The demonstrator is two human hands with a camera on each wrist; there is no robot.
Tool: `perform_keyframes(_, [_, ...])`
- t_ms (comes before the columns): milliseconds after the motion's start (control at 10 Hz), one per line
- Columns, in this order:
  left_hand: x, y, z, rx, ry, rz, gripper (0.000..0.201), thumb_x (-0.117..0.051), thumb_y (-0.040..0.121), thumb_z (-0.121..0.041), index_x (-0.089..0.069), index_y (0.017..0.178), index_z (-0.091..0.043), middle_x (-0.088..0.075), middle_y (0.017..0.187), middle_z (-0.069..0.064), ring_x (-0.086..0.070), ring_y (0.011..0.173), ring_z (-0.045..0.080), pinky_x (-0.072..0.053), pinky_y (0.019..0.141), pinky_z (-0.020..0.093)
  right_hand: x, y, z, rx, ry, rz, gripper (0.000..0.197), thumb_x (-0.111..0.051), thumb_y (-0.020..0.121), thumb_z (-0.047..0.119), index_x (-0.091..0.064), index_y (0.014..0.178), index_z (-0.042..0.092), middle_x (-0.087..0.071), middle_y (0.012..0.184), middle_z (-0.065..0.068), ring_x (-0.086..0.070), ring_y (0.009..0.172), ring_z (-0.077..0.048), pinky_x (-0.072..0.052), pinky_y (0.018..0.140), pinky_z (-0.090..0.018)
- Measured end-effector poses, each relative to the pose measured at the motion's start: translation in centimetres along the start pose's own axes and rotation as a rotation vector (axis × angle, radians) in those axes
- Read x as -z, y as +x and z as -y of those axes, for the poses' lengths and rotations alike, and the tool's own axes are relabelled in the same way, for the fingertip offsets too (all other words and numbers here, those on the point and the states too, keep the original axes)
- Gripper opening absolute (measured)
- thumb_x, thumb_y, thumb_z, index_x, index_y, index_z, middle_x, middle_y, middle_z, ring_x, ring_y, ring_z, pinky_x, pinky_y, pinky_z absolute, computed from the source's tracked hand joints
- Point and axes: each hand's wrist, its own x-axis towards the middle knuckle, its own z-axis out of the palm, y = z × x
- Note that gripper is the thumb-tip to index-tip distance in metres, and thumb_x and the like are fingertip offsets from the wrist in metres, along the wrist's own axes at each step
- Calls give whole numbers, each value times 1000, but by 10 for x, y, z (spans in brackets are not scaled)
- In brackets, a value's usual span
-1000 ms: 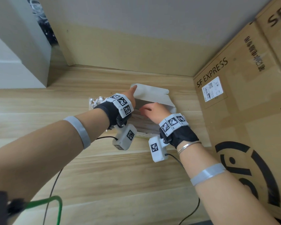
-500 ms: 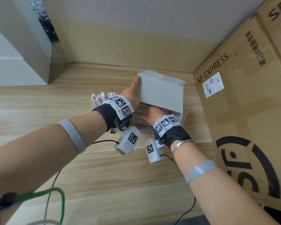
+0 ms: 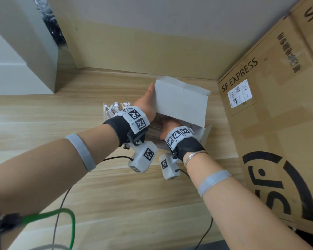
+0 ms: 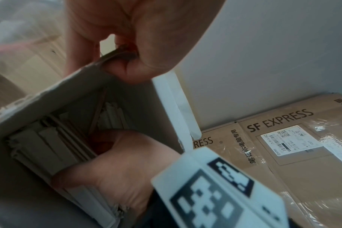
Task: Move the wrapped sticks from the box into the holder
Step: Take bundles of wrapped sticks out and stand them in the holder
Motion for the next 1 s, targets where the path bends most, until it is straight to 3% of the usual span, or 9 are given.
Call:
perform_keyframes(200, [-2, 3, 4, 44, -5, 6, 89, -38, 84, 10, 6, 150, -32, -38, 148, 7, -49, 125, 28, -45, 98, 33, -3, -3, 3, -2, 19, -16, 45, -56, 89, 16, -49, 132, 4, -48, 137, -19, -46, 127, -35, -39, 103, -40])
perform_keyframes(300, [0, 0, 3, 72, -34, 11, 87, -37, 85, 11, 4, 150, -30, -37, 149, 7, -49, 126, 27, -44, 97, 32, -5, -3, 4, -13, 0, -9, 44, -53, 90, 17, -48, 132, 5, -48, 138, -17, -47, 127, -33, -40, 102, -38])
perform_keyframes(500, [-4, 5, -1, 69, 2, -16, 86, -37, 86, 13, 4, 151, -25, -35, 150, 8, -47, 128, 28, -44, 99, 33, -8, -11, 3, -38, -143, -34, 37, -31, 101, 13, -41, 135, 2, -48, 138, -15, -48, 127, -28, -40, 101, -36])
perform_keyframes(700, [-5, 6, 0, 29, 56, -6, 82, -35, 86, 11, 2, 151, -23, -41, 145, 11, -50, 123, 29, -45, 93, 31, -6, -7, 6, -48, -107, 26, 35, -40, 97, 14, -48, 130, 3, -53, 133, -15, -52, 123, -29, -43, 97, -35])
perform_keyframes(900, [-4, 10, 0, 33, 139, -29, 73, -38, 86, 8, -15, 149, -21, -27, 145, 16, -43, 126, 37, -41, 102, 37, -7, -6, -3, -80, -64, 71, 31, -52, 90, 16, -58, 119, 5, -60, 123, -14, -57, 113, -33, -46, 91, -38])
perform_keyframes(1000, [-5, 11, 0, 1, 181, -30, 69, -38, 86, 8, -21, 148, -19, -29, 143, 16, -46, 123, 37, -42, 101, 37, -6, -8, -3, -60, -44, 73, 29, -52, 90, 19, -58, 116, 5, -62, 121, -14, -59, 110, -32, -47, 90, -36])
